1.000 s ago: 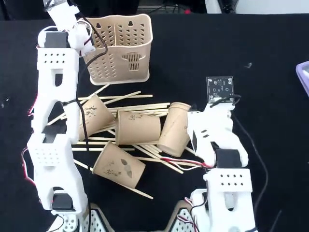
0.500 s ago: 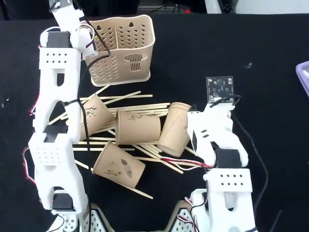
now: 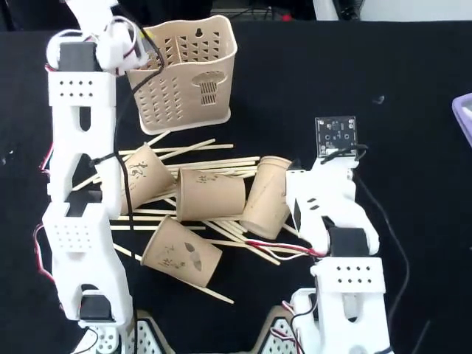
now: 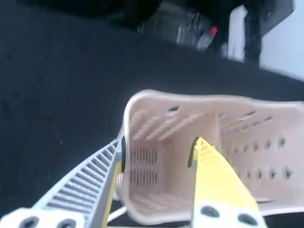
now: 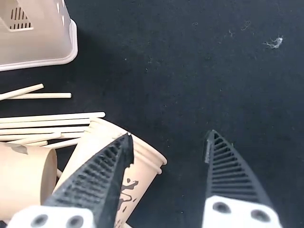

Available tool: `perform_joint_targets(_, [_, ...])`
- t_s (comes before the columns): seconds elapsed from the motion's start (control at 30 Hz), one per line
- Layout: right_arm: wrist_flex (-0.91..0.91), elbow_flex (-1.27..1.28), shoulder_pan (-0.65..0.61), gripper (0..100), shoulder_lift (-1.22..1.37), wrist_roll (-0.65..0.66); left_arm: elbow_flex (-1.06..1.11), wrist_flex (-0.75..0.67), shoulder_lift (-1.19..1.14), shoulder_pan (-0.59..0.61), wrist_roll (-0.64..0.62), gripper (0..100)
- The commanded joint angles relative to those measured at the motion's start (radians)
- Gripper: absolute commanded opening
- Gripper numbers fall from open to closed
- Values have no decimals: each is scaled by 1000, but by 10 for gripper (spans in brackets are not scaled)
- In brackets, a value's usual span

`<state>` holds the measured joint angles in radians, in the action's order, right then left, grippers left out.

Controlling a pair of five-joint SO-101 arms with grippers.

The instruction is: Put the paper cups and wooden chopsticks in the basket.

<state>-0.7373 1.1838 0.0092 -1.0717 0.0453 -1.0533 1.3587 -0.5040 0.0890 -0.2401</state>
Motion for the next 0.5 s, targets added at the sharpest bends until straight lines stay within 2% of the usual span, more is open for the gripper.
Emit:
perform_joint_targets(0.0, [21, -5, -14, 240, 2, -8, -133, 15, 23, 7, 6, 245])
perform_joint_targets(0.07, [21, -5, -14, 240, 2, -8, -200, 64, 23, 7, 6, 245])
perform_joint_targets(0.3, [21, -7, -12, 240, 2, -5, -487, 387, 12, 7, 15, 246])
perform_joint_targets(0.47, [17, -21, -14, 240, 1, 2, -378, 405, 41, 79, 49, 242])
